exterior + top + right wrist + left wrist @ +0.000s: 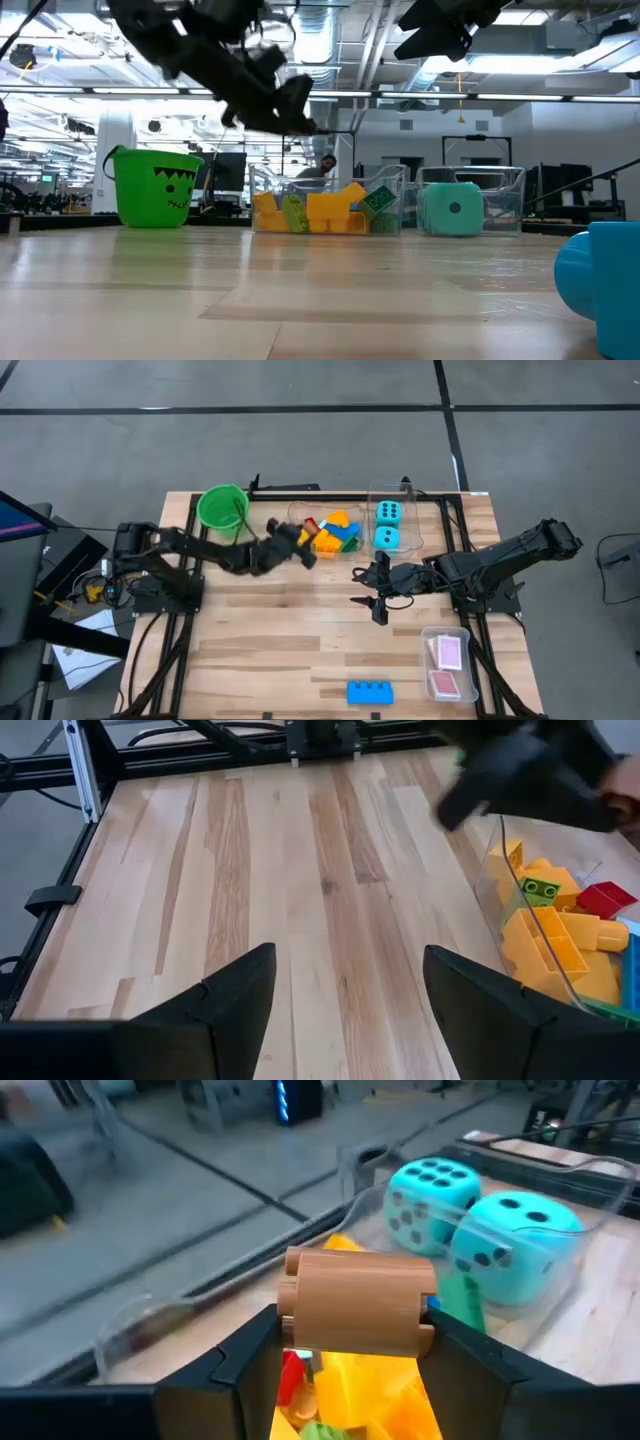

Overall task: Pick & Place Toys
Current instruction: Put the brown gamepiece into the left transparent bin

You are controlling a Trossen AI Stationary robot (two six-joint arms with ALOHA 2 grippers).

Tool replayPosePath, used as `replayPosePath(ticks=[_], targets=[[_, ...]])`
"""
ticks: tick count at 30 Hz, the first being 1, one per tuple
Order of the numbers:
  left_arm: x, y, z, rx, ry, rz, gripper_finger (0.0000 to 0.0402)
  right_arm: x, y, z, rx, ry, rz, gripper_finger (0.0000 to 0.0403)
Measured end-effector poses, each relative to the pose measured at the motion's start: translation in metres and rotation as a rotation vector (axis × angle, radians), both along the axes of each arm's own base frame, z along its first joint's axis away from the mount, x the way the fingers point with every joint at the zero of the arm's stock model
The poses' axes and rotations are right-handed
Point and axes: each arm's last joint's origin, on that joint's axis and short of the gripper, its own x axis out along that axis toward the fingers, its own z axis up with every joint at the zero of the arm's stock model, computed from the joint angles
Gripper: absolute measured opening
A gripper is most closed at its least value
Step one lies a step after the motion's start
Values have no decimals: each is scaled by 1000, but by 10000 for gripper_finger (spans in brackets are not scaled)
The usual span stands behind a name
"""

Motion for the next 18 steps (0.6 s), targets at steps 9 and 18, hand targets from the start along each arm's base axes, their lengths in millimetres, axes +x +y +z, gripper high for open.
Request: replayPosePath(ticks=[9, 18], targets=[[-8, 36, -10, -81, 41, 51, 202, -1, 0, -2, -7, 21, -3, 246], [-7, 32, -10, -88, 38, 21, 195, -1, 0, -2, -8, 21, -5, 246]])
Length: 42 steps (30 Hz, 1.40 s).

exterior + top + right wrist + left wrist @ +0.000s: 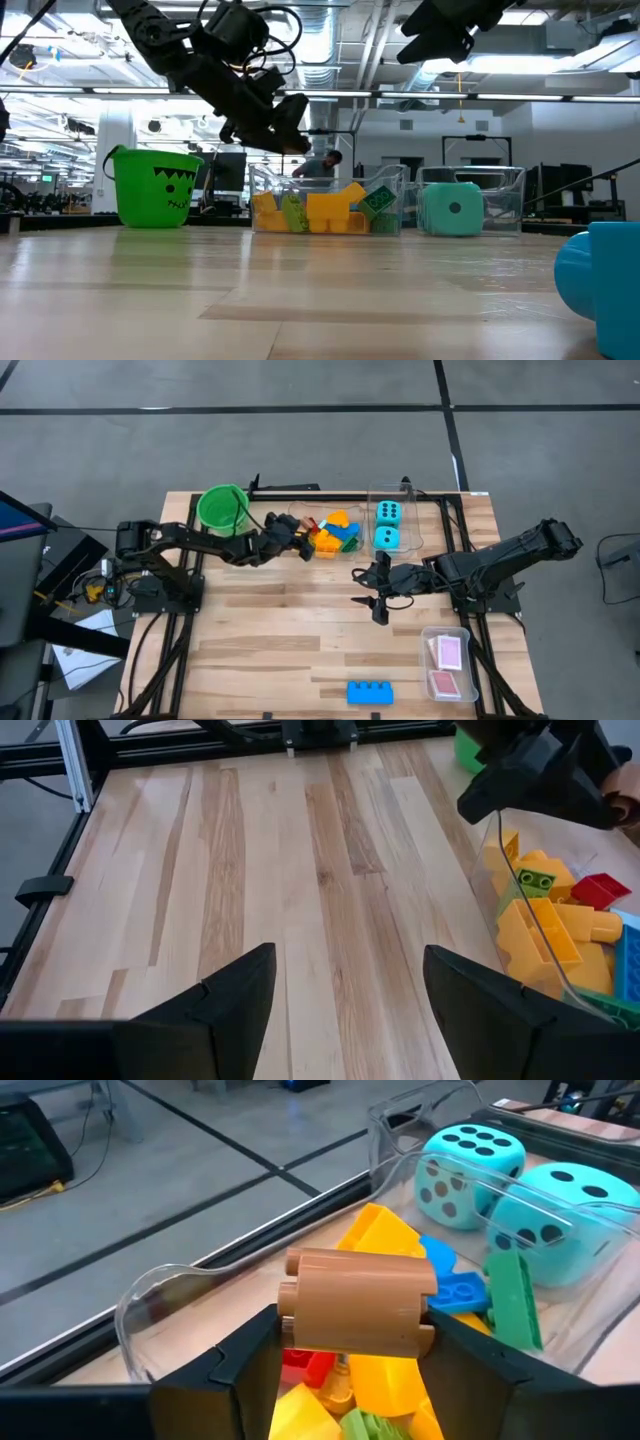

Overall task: Pick & Place Toys
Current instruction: Put the brown gamepiece into the left transparent bin, then put the blue gamepiece into the left transparent bin

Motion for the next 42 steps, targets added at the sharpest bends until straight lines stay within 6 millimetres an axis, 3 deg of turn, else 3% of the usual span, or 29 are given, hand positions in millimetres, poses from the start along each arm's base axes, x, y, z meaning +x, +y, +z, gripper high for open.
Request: replayPosePath(ticks=[10, 23, 28, 33, 38, 42], targets=[[0, 0, 0, 0, 0, 1, 244, 0, 0, 0, 6, 0, -4, 246], [1, -6, 2, -45, -45, -27, 242, 0, 0, 0, 8, 0, -4, 246], [-1, -34, 30, -151, -182, -276, 242, -1, 0, -1, 6, 10, -5, 246], [-11, -80, 62, -203, -285, -583, 239, -1, 0, -2, 37, 20, -27, 246], [-26, -127, 82, -159, -311, -811, 243, -2, 2, -2, 40, 21, -21, 246], [-41, -150, 97, -101, -339, -923, 242, -2, 3, -2, 43, 19, -11, 246]])
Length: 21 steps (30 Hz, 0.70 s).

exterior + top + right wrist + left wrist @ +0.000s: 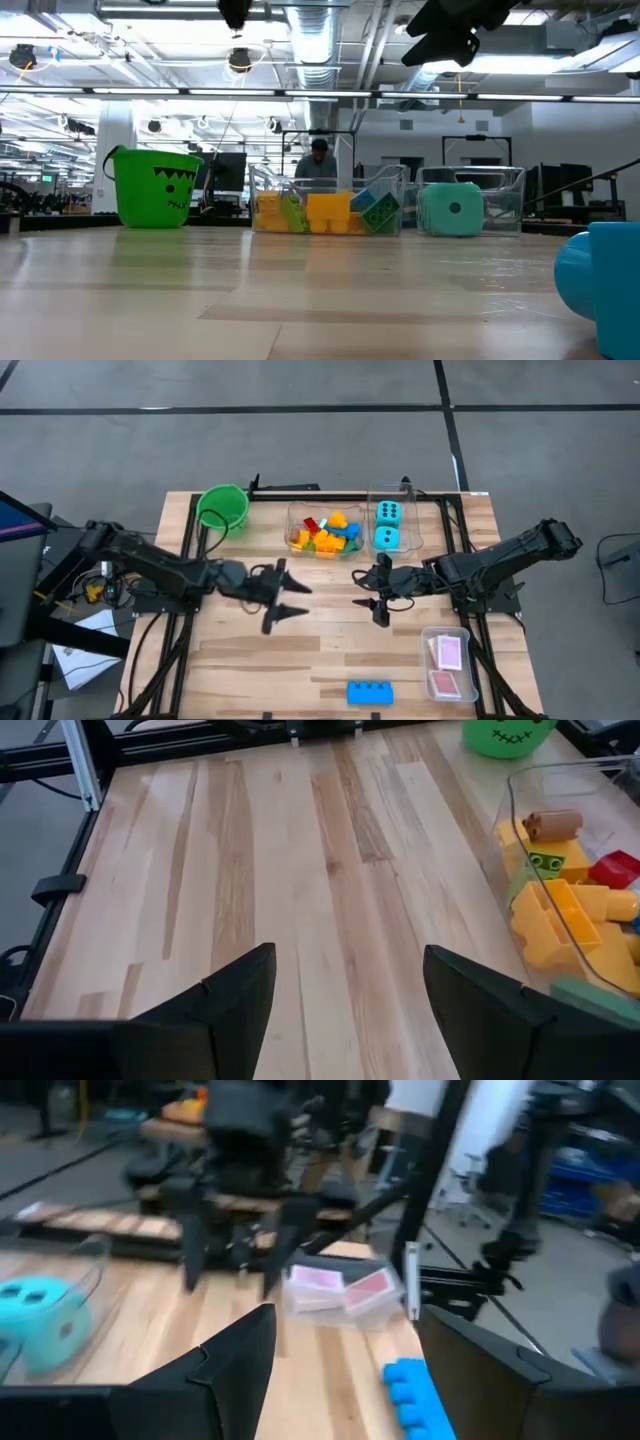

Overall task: Pick & Place Toys
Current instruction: Put the blue gamepiece into the left transparent bin

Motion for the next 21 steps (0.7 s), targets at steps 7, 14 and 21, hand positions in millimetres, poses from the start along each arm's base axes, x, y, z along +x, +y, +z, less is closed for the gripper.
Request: replayPosePath(ticks=[7, 14, 21], targets=[[-34, -14, 15, 139, 29, -29, 243, 5, 11, -5, 94, 14, 97, 246], [-40, -7, 22, 139, 3, 213, 244, 33, 33, -3, 304, -174, 318, 246], [-40, -6, 21, 143, 12, 248, 268, 47, 57, 27, 371, -303, 436, 246]])
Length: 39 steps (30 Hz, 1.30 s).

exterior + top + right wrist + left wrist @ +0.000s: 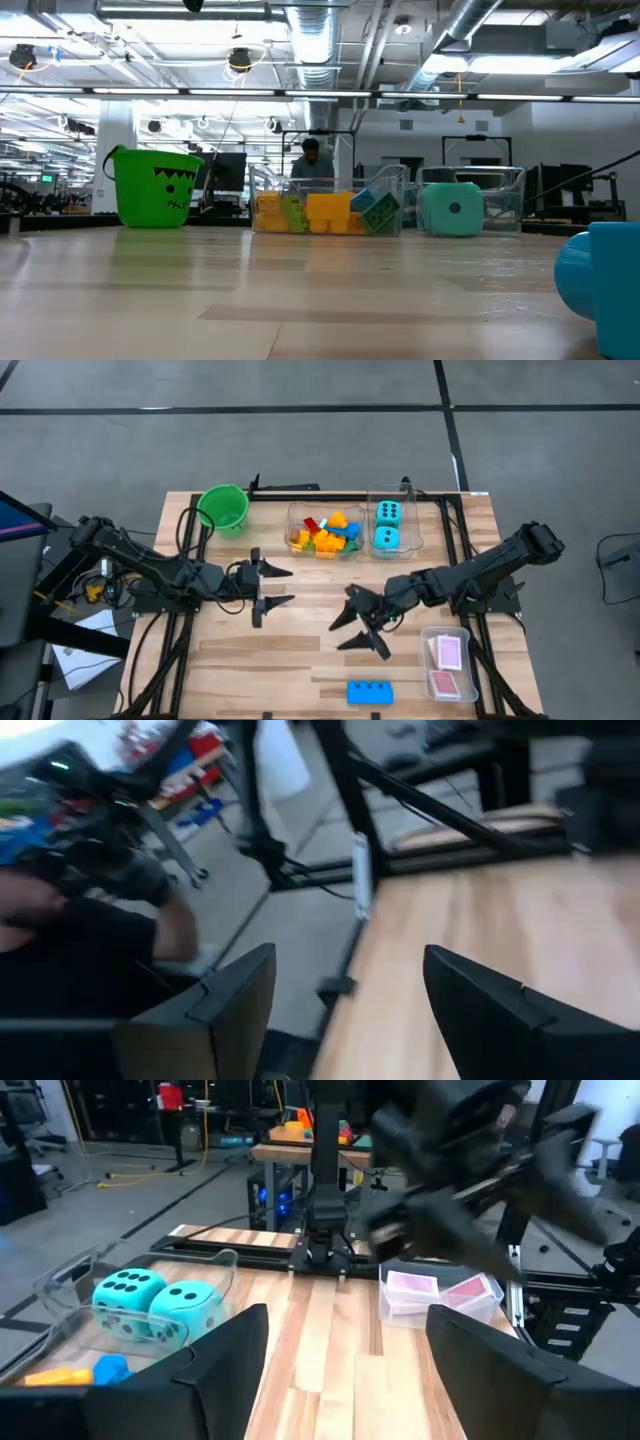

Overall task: Pick & Place Toys
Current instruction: Put the blue gamepiece into the left transparent bin

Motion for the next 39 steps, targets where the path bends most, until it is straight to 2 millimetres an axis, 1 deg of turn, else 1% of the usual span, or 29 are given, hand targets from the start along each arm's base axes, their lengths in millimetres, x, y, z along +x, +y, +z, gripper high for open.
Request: replayPosePath(ticks=[4, 6, 8, 11, 14, 18, 20, 22, 25, 27, 28, 30, 33, 38, 39], targets=[[0, 0, 1, 21, -9, 9, 287, 1, 32, 10, 23, -58, 54, 246], [0, 1, 2, 35, -19, 37, 296, -1, 49, 16, 15, -59, 60, 246], [0, 2, 3, 40, -28, 67, 306, -4, 67, 17, -17, -28, 39, 246], [0, 3, 6, 33, -53, 84, 319, -12, 90, 16, -73, 67, -50, 246], [0, 2, 8, 21, -77, 87, 330, -23, 108, 18, -96, 145, -176, 246], [0, 2, 9, 17, -86, 86, 341, -33, 126, 4, -100, 265, -257, 246], [0, 3, 9, 16, -88, 87, 345, -37, 130, -1, -89, 308, -267, 246], [0, 3, 10, 14, -92, 87, 348, -36, 133, -9, -76, 354, -287, 246], [0, 2, 10, 14, -91, 87, 350, -36, 133, -26, -120, 436, -309, 246], [0, 2, 10, 14, -90, 86, 349, -29, 131, -30, -119, 448, -323, 246], [0, 2, 10, 14, -90, 86, 348, -29, 130, -34, -139, 468, -330, 246], [0, 3, 9, 17, -83, 87, 348, -22, 130, -43, -136, 495, -329, 246], [0, 2, 9, 19, -78, 86, 350, -16, 127, -60, -181, 558, -331, 246], [0, 2, 8, 19, -74, 86, 352, -8, 125, -72, -223, 587, -330, 246], [0, 2, 8, 18, -73, 86, 352, -9, 124, -76, -268, 594, -322, 246]])
